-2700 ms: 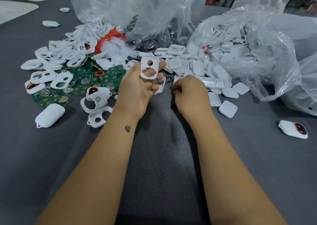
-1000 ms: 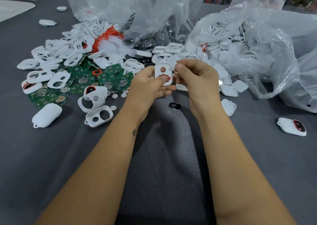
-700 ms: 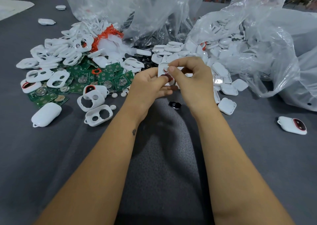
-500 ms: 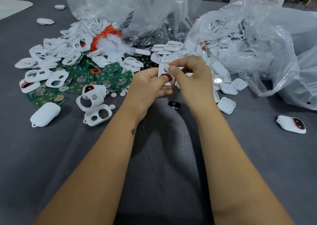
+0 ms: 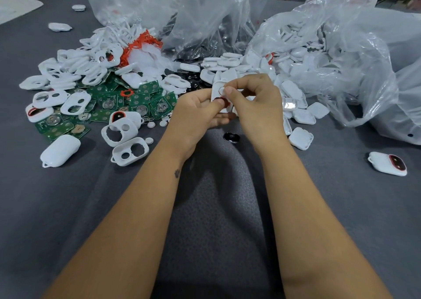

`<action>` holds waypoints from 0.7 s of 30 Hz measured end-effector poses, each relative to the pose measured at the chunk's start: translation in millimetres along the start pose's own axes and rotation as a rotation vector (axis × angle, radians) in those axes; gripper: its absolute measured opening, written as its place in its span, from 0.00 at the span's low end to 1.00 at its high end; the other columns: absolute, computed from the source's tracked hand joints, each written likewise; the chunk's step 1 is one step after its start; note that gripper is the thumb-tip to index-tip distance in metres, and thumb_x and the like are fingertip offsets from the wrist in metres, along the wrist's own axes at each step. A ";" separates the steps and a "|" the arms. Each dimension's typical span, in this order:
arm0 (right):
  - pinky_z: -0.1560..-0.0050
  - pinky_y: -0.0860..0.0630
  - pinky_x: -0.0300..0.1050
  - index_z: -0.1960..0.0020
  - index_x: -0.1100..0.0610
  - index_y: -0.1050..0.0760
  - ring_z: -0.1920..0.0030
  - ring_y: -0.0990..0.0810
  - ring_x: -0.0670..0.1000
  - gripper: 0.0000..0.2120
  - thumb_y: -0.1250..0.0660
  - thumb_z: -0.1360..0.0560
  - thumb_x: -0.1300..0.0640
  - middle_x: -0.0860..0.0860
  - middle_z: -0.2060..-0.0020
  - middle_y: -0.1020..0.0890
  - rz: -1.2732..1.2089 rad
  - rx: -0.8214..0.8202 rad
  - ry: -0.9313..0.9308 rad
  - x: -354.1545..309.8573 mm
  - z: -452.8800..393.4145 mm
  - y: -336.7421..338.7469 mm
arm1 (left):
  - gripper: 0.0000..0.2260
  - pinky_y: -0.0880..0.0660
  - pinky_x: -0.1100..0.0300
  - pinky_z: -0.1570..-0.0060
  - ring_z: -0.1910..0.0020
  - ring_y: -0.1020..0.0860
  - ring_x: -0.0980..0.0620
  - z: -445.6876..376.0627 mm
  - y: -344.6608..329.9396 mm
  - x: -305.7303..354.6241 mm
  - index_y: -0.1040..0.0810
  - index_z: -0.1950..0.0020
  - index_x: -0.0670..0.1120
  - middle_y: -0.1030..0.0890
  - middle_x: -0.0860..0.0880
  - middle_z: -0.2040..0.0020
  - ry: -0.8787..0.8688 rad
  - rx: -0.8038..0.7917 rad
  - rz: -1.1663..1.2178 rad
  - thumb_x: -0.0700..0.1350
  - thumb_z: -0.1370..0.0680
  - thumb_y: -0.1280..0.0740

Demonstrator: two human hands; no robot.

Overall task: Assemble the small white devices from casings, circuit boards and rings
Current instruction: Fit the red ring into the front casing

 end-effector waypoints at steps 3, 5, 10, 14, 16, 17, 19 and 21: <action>0.51 0.22 0.43 0.61 0.50 0.21 0.53 0.22 0.46 0.08 0.29 0.26 0.61 0.55 0.48 0.22 0.002 0.013 -0.032 2.8 -0.5 -1.2 | 0.10 0.21 0.66 0.62 0.62 0.16 0.53 -0.2 0.0 -1.0 0.18 0.49 0.47 0.15 0.47 0.59 -0.003 -0.001 -0.005 0.35 0.20 0.37; 0.50 0.21 0.44 0.59 0.51 0.21 0.52 0.22 0.47 0.06 0.30 0.26 0.61 0.55 0.48 0.22 0.015 0.013 -0.045 3.6 -0.6 -2.1 | 0.11 0.21 0.66 0.62 0.62 0.17 0.54 -0.1 0.0 -1.3 0.18 0.51 0.47 0.15 0.48 0.59 -0.007 -0.008 -0.012 0.35 0.20 0.37; 0.58 0.29 0.27 0.58 0.53 0.21 0.52 0.22 0.47 0.05 0.30 0.25 0.61 0.56 0.48 0.21 0.008 0.022 -0.058 3.6 -1.4 -2.4 | 0.10 0.22 0.66 0.62 0.62 0.17 0.53 -0.9 0.7 -2.2 0.18 0.50 0.48 0.15 0.48 0.58 -0.008 -0.008 -0.014 0.35 0.21 0.37; 0.64 0.29 0.26 0.59 0.53 0.21 0.56 0.22 0.47 0.06 0.30 0.25 0.62 0.59 0.48 0.20 -0.042 0.015 -0.081 3.1 -1.1 -2.2 | 0.10 0.21 0.66 0.62 0.62 0.17 0.53 -1.7 0.7 -3.2 0.18 0.49 0.47 0.14 0.48 0.59 -0.007 -0.008 -0.015 0.35 0.21 0.37; 0.65 0.29 0.27 0.60 0.52 0.21 0.58 0.22 0.46 0.07 0.31 0.25 0.62 0.59 0.49 0.20 -0.067 0.005 -0.091 3.0 -0.8 -2.2 | 0.10 0.21 0.66 0.62 0.62 0.16 0.53 -2.0 1.1 -3.6 0.18 0.49 0.47 0.14 0.48 0.58 -0.007 -0.008 -0.014 0.35 0.21 0.37; 0.65 0.29 0.27 0.60 0.52 0.22 0.58 0.22 0.46 0.08 0.31 0.25 0.62 0.59 0.49 0.19 -0.063 0.002 -0.089 3.1 -0.9 -2.3 | 0.10 0.22 0.66 0.62 0.61 0.16 0.53 -2.0 1.3 -3.6 0.18 0.49 0.47 0.14 0.48 0.58 -0.008 -0.007 -0.013 0.35 0.21 0.37; 0.62 0.29 0.28 0.61 0.50 0.22 0.56 0.22 0.46 0.09 0.31 0.25 0.62 0.58 0.49 0.19 -0.037 -0.007 -0.079 3.1 -1.0 -2.6 | 0.10 0.22 0.66 0.62 0.62 0.16 0.53 -2.2 1.6 -3.9 0.18 0.50 0.47 0.14 0.48 0.58 -0.007 -0.005 -0.009 0.35 0.21 0.37; 0.55 0.26 0.32 0.60 0.49 0.22 0.52 0.22 0.47 0.08 0.31 0.25 0.61 0.56 0.49 0.20 0.000 -0.011 -0.065 3.1 -1.0 -3.3 | 0.10 0.22 0.66 0.62 0.62 0.17 0.53 -2.2 1.5 -4.1 0.18 0.50 0.47 0.15 0.48 0.58 -0.009 -0.005 -0.007 0.35 0.21 0.37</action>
Point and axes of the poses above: each hand's wrist, its own z-axis away from the middle knuckle, its own y-axis out of the back of the hand, x = y × z, the point moved 3 cm from there along -z, towards the middle knuckle
